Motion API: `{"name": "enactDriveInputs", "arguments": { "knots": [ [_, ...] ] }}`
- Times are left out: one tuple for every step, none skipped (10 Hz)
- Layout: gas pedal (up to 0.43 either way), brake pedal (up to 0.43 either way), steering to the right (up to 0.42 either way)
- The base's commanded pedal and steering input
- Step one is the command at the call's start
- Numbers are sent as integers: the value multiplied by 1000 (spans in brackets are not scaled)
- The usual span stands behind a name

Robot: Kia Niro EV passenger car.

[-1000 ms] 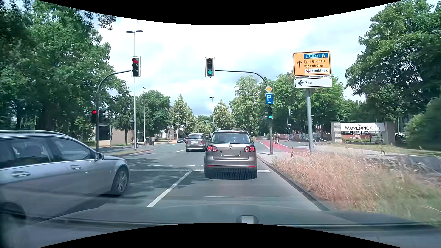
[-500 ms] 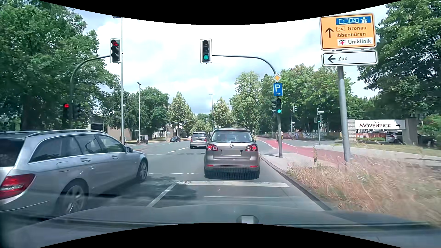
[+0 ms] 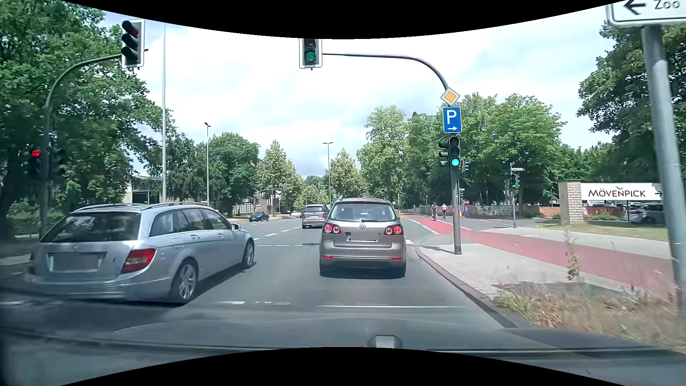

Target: Follow the waypoints while adhering to traffic rules and regulations

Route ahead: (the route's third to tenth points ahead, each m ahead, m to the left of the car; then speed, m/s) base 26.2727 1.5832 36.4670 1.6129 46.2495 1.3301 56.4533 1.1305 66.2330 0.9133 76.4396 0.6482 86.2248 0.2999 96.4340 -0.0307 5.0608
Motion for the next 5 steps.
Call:
{"name": "enactDriveInputs", "arguments": {
  "knots": [
    [130,18,0],
    [189,18,0],
    [209,18,0],
    [240,18,0],
    [260,18,1]
  ]
}}
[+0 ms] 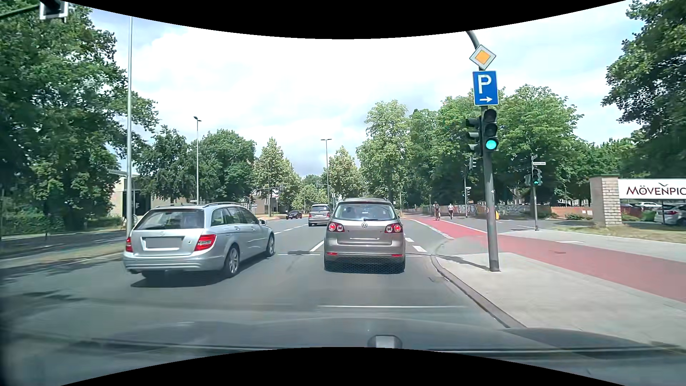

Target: Follow the waypoints while adhering to traffic rules and regulations

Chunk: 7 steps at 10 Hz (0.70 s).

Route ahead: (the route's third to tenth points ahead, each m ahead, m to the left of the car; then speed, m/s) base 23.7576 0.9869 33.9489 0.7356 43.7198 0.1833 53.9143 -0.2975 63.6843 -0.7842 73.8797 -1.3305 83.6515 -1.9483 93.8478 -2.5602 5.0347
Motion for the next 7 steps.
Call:
{"name": "enactDriveInputs", "arguments": {
  "knots": [
    [268,18,1],
    [268,18,1],
    [268,18,1],
    [268,18,1],
    [268,18,1],
    [268,18,1],
    [268,18,1]
  ]
}}
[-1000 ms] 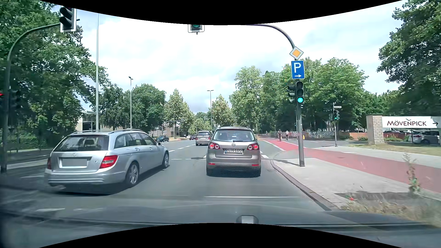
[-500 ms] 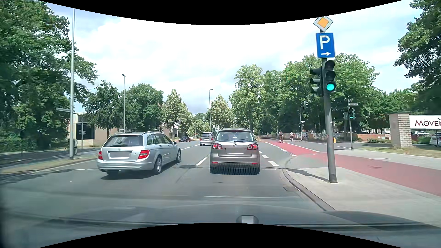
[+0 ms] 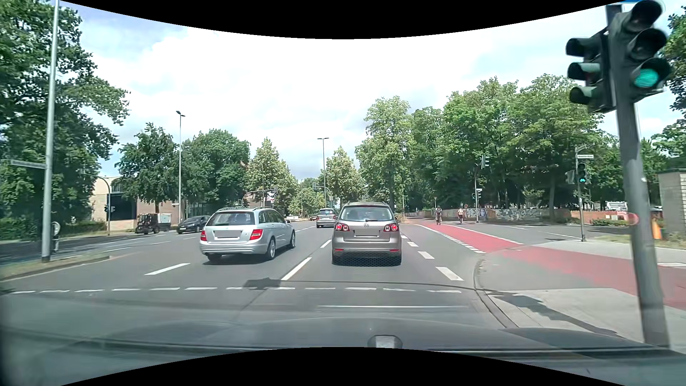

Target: Follow the waypoints while adhering to traffic rules and regulations

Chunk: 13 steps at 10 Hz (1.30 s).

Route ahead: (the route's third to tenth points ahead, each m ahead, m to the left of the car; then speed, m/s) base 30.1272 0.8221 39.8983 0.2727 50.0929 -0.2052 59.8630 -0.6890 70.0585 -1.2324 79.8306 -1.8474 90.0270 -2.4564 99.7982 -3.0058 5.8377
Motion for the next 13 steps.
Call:
{"name": "enactDriveInputs", "arguments": {
  "knots": [
    [260,18,1],
    [260,18,4],
    [260,18,7],
    [260,18,10],
    [260,18,11],
    [260,18,12],
    [260,18,12],
    [260,18,12],
    [260,18,12],
    [260,18,12],
    [260,18,11],
    [260,18,10],
    [260,18,8]
  ]
}}
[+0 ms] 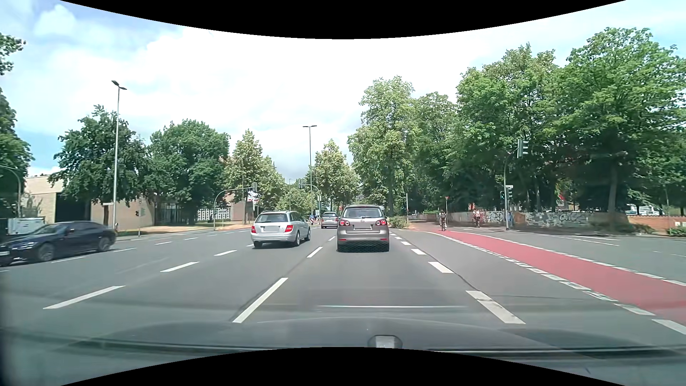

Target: Follow the waypoints while adhering to traffic rules and regulations

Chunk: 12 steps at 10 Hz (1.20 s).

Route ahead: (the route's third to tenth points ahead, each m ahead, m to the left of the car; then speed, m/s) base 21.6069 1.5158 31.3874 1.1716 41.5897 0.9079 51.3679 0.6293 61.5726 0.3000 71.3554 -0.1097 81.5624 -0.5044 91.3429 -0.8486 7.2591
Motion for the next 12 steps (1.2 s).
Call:
{"name": "enactDriveInputs", "arguments": {
  "knots": [
    [260,18,8],
    [260,18,6],
    [260,18,5],
    [260,18,5],
    [248,18,5],
    [248,18,5],
    [248,18,5],
    [240,18,5],
    [240,18,5],
    [228,18,5],
    [228,18,5],
    [228,18,5]
  ]
}}
